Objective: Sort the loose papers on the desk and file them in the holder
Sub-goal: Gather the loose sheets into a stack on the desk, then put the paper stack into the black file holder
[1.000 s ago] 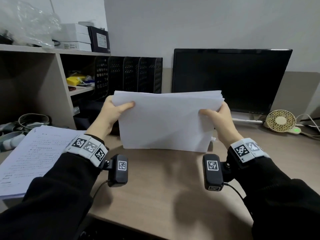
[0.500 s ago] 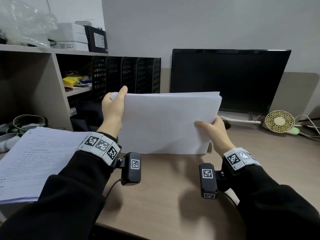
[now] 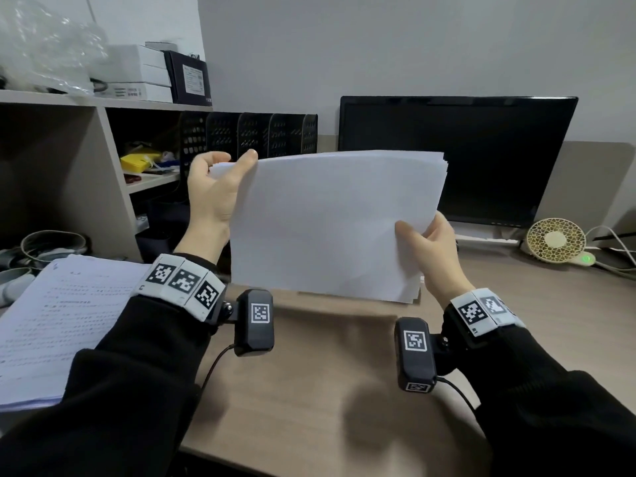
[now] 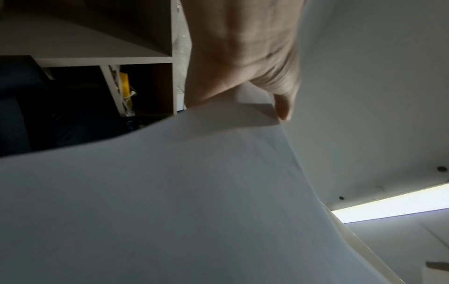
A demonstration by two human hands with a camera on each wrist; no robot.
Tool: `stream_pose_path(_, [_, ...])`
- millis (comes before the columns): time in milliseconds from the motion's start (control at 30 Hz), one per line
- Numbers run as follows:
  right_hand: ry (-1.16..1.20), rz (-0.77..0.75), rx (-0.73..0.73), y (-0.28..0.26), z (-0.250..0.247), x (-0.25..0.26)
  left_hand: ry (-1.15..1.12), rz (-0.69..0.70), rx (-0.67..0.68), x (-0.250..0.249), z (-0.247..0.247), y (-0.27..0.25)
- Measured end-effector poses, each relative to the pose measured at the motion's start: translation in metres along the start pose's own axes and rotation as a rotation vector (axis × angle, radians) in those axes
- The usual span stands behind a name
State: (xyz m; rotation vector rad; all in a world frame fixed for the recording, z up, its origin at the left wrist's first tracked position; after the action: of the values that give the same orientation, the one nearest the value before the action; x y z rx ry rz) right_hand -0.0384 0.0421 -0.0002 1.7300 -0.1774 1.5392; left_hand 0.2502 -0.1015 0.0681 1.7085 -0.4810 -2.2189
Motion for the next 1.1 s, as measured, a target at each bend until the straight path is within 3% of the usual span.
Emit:
stream_pose_path(133, [-0.084,0.063,0.032,-0.011,0.002,-0.023,0.067,-0.274,0.207,0.047,-0.002,-0.002])
stream_pose_path(200, [-0.117,0.110,0.094,-0.018,0.004,-0.032,0.191,-0.363,0.238,0.073,-0.008,-0.010])
stream_pose_path(400, [-0.211,0.122,0.102,-0.016,0.005,-0.030,0.315,-0.325,0.252,0.084,-0.004,-0.014])
stream_pose_path(567, [-0.215,0.009,0.054,-0.009,0.011,0.006,0.211,-0.192,0.206,0.048,-0.006,0.000])
stream_pose_path(667, [-0.107,-0.027,0.007,-0.005,0.014,0.030,0.065,-0.158,0.270,0.029,-0.018,0.000])
stream_pose_path(900, [0.310,0.188,-0.085,0.000,0.043,0.023,-0.168,-0.337,0.251,0.049,-0.044,-0.023])
stream_pose_path(1000, [0.327,0.265,-0.016,-0.004,0.069,0.019,-0.262,-0.362,0.368,0.039,-0.019,-0.037])
stream_pose_path(1100, [0.312,0.320,0.017,-0.006,0.086,0.015,-0.362,-0.313,0.384,0.016,-0.003,-0.037])
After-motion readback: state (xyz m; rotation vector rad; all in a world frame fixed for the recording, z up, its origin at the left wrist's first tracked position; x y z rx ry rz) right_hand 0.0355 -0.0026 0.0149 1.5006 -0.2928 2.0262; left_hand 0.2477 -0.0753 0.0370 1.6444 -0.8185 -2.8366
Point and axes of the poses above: each hand's wrist, its own y-axis towards the middle knuckle, its own z-axis out of the palm, x = y × z, the point moved 6 cm from there along y, towards the middle knuckle, and after that the axes turned 1 degree about -z, right-handed, at the moved point
